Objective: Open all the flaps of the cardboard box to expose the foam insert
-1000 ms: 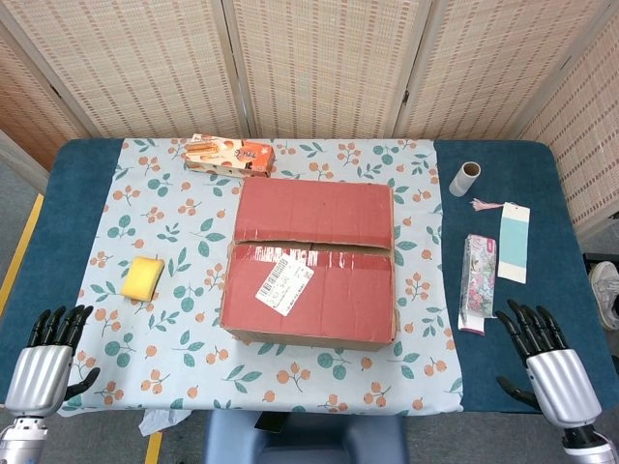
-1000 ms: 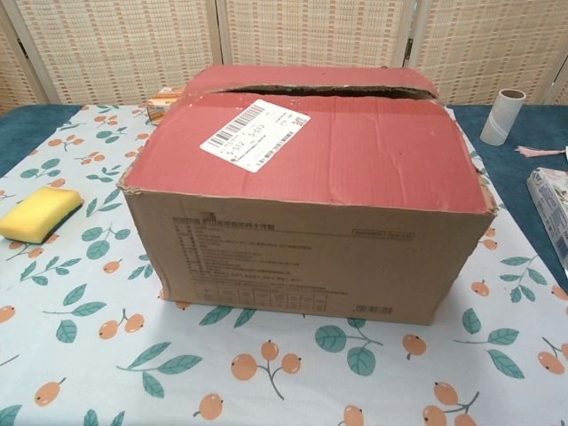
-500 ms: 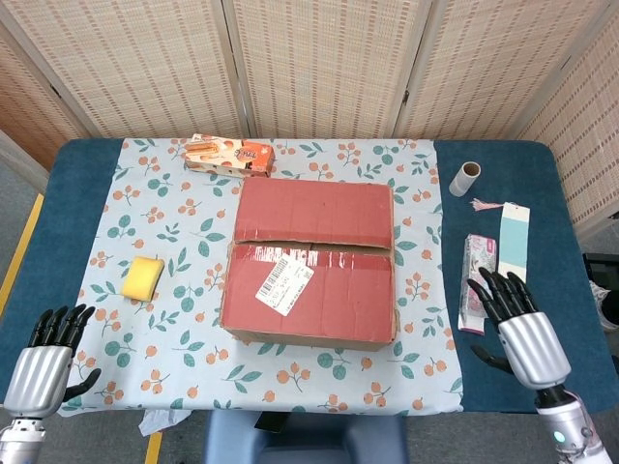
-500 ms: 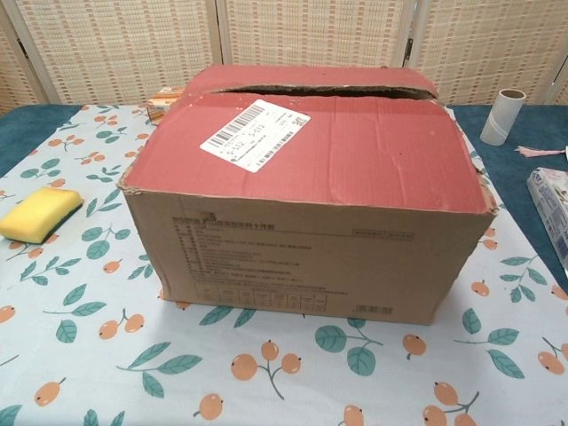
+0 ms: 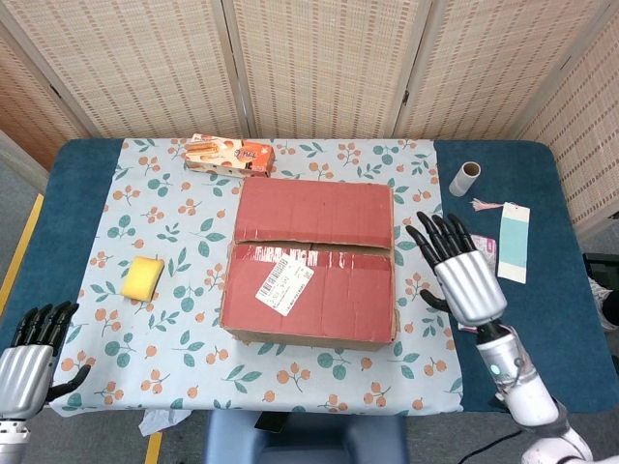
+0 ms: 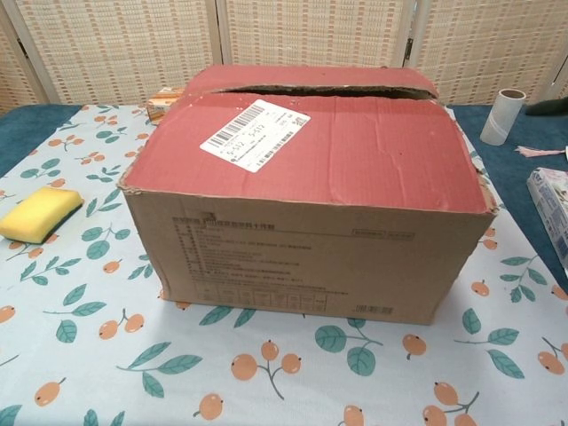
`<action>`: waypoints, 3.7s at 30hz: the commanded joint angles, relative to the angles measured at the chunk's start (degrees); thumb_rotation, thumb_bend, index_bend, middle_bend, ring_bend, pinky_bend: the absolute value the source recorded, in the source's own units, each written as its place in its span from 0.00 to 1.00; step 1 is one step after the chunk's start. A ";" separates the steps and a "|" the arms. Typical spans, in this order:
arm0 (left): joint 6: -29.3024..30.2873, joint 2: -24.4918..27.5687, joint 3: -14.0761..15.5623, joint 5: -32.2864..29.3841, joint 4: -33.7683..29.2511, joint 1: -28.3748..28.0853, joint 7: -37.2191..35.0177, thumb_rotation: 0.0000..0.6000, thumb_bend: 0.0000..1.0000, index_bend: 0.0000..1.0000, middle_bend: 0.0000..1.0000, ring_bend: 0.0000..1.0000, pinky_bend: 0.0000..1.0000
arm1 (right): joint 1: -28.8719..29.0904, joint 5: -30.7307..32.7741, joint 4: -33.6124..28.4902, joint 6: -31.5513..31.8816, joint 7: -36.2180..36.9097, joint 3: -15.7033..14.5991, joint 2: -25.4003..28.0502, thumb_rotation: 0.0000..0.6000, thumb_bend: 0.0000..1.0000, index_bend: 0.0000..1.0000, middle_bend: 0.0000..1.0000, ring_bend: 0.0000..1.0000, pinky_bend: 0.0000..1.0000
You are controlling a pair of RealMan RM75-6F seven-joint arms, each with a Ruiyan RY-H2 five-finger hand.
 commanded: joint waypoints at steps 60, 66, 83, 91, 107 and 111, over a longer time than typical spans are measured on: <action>-7.43 5.50 -1.70 -5.57 4.71 -2.69 -19.96 1.00 0.40 0.11 0.10 0.04 0.00 | 38.44 25.57 50.61 -13.66 6.78 18.86 -21.74 1.00 0.21 0.07 0.00 0.03 0.00; -10.32 6.14 -1.30 -6.24 4.62 -3.61 -21.82 1.00 0.40 0.11 0.10 0.04 0.00 | 41.13 25.65 62.20 -17.38 11.13 17.52 -23.81 1.00 0.21 0.07 0.00 0.03 0.00; -11.76 6.35 -1.46 -6.91 4.96 -4.29 -22.67 1.00 0.40 0.11 0.10 0.04 0.00 | 25.61 19.46 27.11 -18.32 23.12 8.11 -3.18 1.00 0.21 0.09 0.00 0.01 0.00; -14.71 7.23 -1.01 -6.12 6.56 -5.76 -27.12 1.00 0.40 0.10 0.10 0.04 0.00 | 17.89 19.33 9.20 -28.96 42.90 8.02 12.98 1.00 0.21 0.12 0.00 0.05 0.03; -16.29 5.43 -2.78 -11.91 6.57 -6.87 -20.81 1.00 0.43 0.04 0.10 0.03 0.00 | 13.99 -8.97 13.08 -43.31 105.32 8.73 14.27 1.00 0.21 0.17 0.07 0.12 0.23; -16.61 5.35 -3.20 -13.14 6.48 -6.92 -21.03 1.00 0.47 0.04 0.10 0.03 0.00 | 17.23 -16.90 18.16 -39.40 116.04 3.28 13.26 1.00 0.21 0.17 0.07 0.12 0.25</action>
